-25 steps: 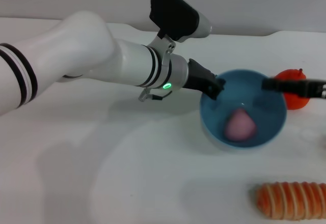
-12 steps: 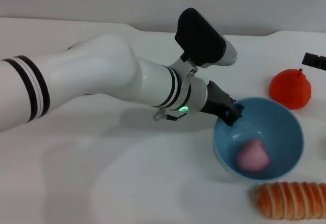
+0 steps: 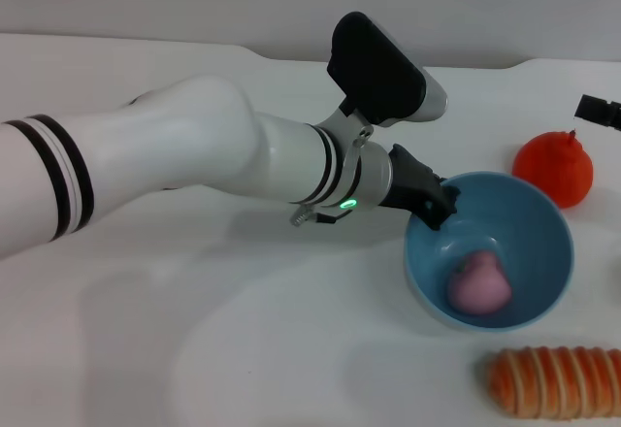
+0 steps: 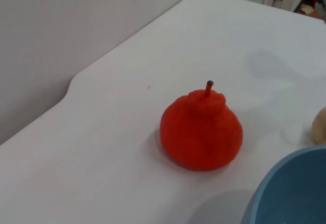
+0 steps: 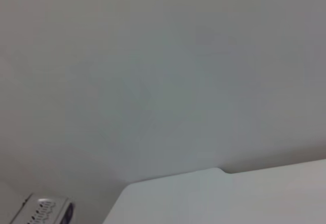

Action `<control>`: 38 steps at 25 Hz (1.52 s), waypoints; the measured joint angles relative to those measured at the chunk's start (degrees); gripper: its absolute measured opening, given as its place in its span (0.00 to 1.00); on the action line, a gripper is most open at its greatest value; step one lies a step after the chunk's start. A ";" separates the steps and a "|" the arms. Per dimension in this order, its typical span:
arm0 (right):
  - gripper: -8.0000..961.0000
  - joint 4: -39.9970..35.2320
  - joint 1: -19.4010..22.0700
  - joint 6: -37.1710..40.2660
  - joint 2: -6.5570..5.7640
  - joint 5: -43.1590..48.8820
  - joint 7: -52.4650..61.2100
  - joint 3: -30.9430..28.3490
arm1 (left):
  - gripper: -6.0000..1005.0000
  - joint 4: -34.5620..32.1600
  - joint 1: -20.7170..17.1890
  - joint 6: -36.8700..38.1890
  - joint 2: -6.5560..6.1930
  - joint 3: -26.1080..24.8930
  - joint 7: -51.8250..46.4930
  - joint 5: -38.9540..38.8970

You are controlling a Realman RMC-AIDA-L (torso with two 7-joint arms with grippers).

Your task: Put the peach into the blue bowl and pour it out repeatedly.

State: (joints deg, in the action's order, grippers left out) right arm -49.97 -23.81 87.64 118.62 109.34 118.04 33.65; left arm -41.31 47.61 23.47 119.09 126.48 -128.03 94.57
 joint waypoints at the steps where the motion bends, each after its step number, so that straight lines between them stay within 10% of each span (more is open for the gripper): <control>1: 0.40 0.04 0.04 0.00 -0.01 -0.30 -0.03 -0.01 | 0.00 0.09 0.00 0.00 0.00 0.02 0.00 0.04; 24: 0.40 1.63 1.18 -0.39 -0.18 -2.12 -2.69 -2.25 | 0.26 -1.96 -1.13 -2.26 -0.45 -2.57 0.64 0.44; 32: 0.40 1.87 2.70 -0.57 0.08 -2.33 -8.27 -7.74 | 0.75 -6.60 -6.27 -7.66 -0.69 -11.15 0.79 0.30; 38: 0.40 9.92 3.67 -3.12 0.28 -6.94 -27.85 -9.60 | 0.78 -7.89 -11.50 -24.55 -0.38 -10.96 -0.60 -0.05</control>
State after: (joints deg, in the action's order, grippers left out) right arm -40.05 -20.14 84.51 118.90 102.40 90.20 24.06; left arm -49.20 36.11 -1.08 118.70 115.52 -128.63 94.52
